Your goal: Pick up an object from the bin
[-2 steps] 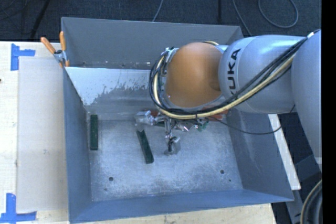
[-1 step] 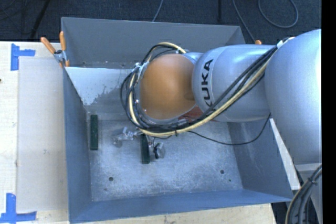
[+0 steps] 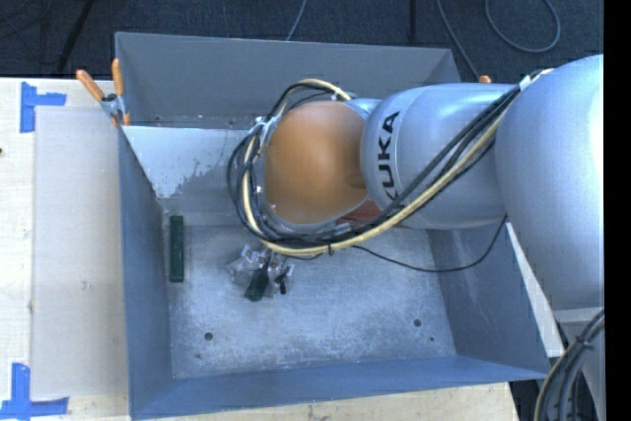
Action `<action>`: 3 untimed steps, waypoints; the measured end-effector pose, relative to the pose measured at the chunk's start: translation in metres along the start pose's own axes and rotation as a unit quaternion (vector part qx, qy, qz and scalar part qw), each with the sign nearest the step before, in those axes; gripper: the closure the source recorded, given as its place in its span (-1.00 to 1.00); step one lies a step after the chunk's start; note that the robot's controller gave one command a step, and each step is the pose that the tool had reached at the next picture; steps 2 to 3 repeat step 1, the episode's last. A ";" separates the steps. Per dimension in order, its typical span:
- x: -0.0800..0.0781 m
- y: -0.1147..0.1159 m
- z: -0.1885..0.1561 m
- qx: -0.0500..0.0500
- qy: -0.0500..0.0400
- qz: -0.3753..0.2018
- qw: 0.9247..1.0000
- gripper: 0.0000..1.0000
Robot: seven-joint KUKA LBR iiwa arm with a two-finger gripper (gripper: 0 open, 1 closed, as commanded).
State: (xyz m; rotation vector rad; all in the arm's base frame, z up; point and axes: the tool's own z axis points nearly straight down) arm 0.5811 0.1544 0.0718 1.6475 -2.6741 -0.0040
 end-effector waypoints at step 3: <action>0.044 0.009 -0.147 0.004 -0.002 -0.028 1.000 1.00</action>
Offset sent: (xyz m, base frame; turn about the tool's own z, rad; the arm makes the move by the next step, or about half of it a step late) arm -0.0294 -0.0352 0.1427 -0.0602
